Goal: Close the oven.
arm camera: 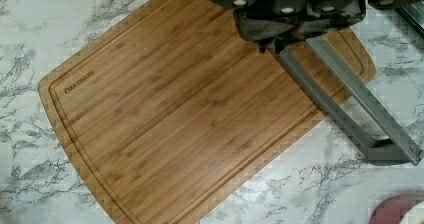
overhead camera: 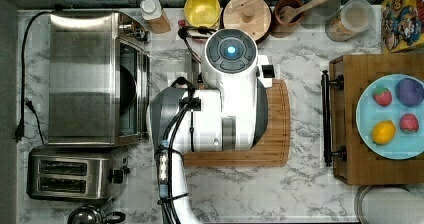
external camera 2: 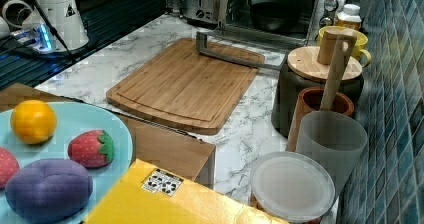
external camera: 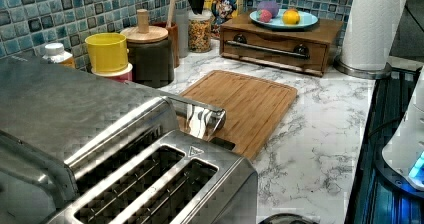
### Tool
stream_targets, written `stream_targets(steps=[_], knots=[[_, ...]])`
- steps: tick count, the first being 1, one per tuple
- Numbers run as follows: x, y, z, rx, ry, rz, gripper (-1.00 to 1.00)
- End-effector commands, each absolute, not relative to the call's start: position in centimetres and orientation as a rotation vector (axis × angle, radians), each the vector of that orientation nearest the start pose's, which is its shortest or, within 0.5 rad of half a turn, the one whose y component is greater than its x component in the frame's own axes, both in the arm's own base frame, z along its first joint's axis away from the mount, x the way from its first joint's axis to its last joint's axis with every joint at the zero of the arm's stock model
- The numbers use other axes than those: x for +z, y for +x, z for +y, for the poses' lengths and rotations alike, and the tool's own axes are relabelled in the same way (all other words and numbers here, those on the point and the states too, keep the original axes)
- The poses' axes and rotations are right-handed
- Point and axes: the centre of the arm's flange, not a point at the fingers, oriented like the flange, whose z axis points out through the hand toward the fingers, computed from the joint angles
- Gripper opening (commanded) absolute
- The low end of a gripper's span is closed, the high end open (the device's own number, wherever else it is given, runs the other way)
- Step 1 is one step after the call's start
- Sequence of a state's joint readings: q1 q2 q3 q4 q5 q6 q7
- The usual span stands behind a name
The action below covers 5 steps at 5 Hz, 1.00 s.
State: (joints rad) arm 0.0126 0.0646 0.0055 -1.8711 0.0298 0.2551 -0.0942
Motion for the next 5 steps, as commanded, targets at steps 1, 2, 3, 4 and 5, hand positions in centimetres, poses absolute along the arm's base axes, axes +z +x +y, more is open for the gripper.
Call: stream_targets(steps=[1,2,3,4,5], knots=[[46.3,56.6,1.4,0.188,-2.973,1.036,-1.0],[43.2,56.3,-4.1,0.214,-2.865,0.792,-1.0],[40.6,55.7,-8.9,0.135,-2.743,0.648,-1.0],[38.0,55.1,-10.7,0.048,-2.621,0.454,-1.0],[36.3,55.6,-8.4,0.025,-2.552,0.311,-1.0]])
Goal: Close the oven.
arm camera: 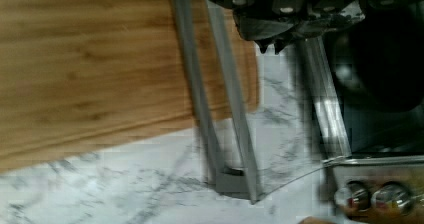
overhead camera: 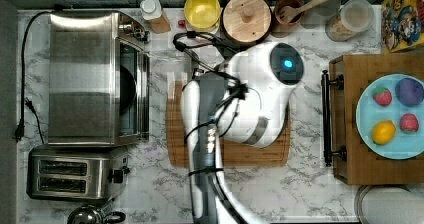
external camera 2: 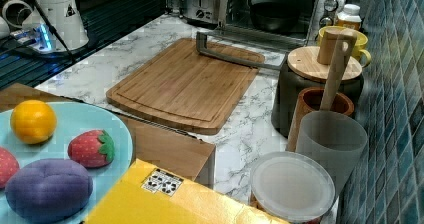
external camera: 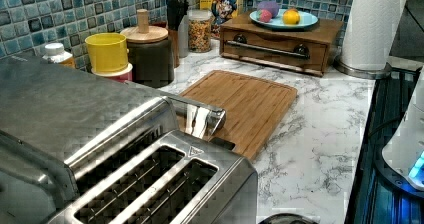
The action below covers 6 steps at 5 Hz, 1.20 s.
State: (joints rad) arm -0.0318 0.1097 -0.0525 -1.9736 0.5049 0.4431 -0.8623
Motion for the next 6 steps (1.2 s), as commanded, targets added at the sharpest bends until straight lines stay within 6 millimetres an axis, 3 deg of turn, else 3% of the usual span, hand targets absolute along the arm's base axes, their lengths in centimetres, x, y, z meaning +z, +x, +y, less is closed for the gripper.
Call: stream_targets(steps=[1,3,4,5,6], knots=[[33.8,56.1,-5.3,0.039,-2.549,0.226,-1.0],[28.2,55.7,-2.7,0.063,-2.474,0.122,-1.0],[25.6,56.1,-3.8,0.067,-2.458,0.178,-1.0],[26.6,55.2,-4.4,-0.101,-2.42,0.178,-1.0],[27.2,54.8,-3.0,-0.181,-2.425,0.136,-1.0]])
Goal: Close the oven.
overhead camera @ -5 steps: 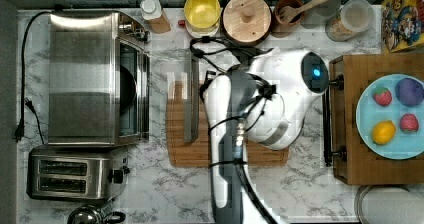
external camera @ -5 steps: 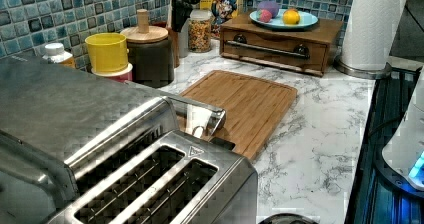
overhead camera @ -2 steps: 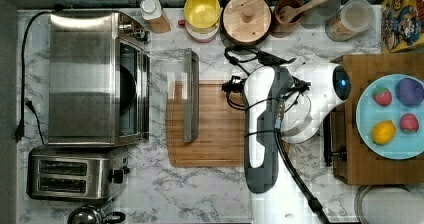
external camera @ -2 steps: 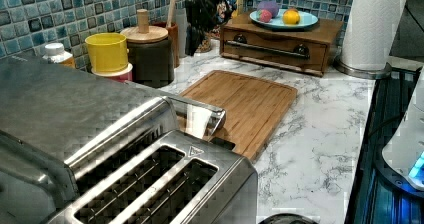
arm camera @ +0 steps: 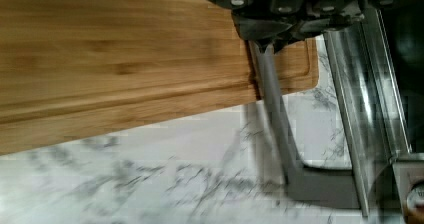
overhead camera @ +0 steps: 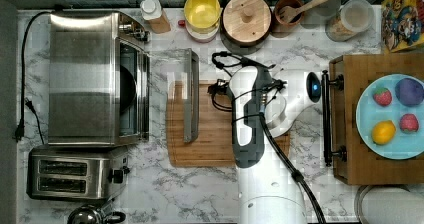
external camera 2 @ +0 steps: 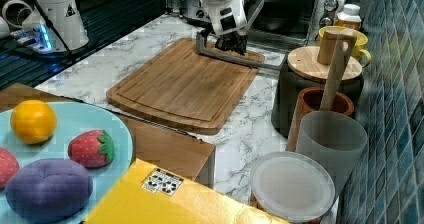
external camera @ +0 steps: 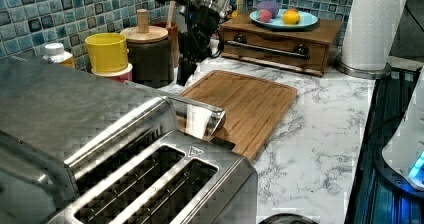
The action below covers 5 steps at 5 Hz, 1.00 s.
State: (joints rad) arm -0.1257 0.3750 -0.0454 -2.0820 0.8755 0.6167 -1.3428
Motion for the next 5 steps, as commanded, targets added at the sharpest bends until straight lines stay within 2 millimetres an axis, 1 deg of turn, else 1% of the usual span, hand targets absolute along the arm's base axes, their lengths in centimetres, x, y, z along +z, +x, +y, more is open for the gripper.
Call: stream_targets(steps=[1,2,3,4,5], knots=[[23.8,55.4,-1.0,-0.063,-2.475,0.104,-1.0],[22.7,55.5,-0.3,-0.055,-2.471,0.106,-1.0],[22.7,55.7,0.6,-0.065,-2.412,0.08,-1.0],[22.4,56.7,1.7,0.05,-2.331,-0.023,-1.0],[22.6,56.5,3.7,0.049,-2.283,-0.092,-1.0]])
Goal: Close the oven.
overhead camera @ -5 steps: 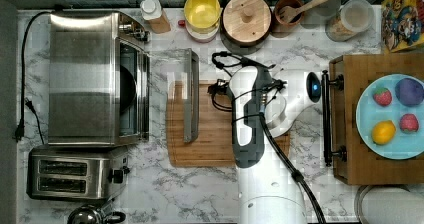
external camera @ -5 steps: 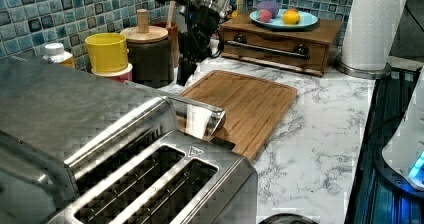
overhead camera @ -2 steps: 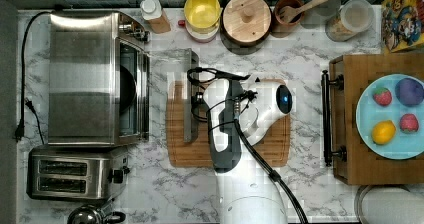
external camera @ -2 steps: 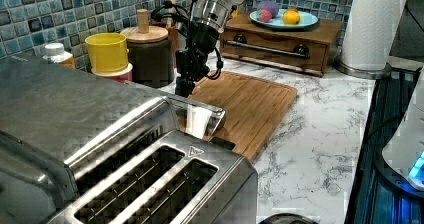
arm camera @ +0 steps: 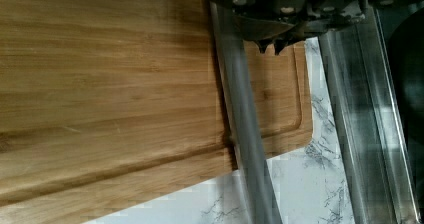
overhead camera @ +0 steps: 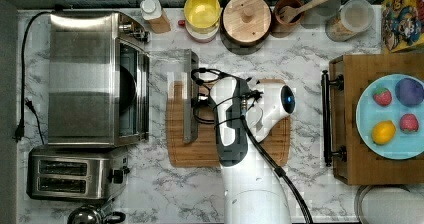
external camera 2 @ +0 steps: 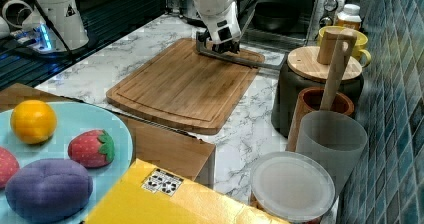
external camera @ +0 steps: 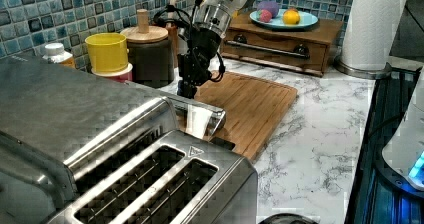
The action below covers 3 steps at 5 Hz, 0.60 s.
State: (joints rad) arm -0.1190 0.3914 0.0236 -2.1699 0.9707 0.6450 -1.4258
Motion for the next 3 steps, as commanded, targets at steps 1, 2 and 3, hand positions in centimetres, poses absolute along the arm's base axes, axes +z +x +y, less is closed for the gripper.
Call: stream_targets(steps=[1,2,3], knots=[[24.5,56.5,5.1,0.027,-2.246,-0.148,-1.0],[27.3,55.9,7.6,-0.007,-2.236,-0.202,-1.0],[29.9,55.4,10.0,-0.032,-2.204,-0.259,-1.0]])
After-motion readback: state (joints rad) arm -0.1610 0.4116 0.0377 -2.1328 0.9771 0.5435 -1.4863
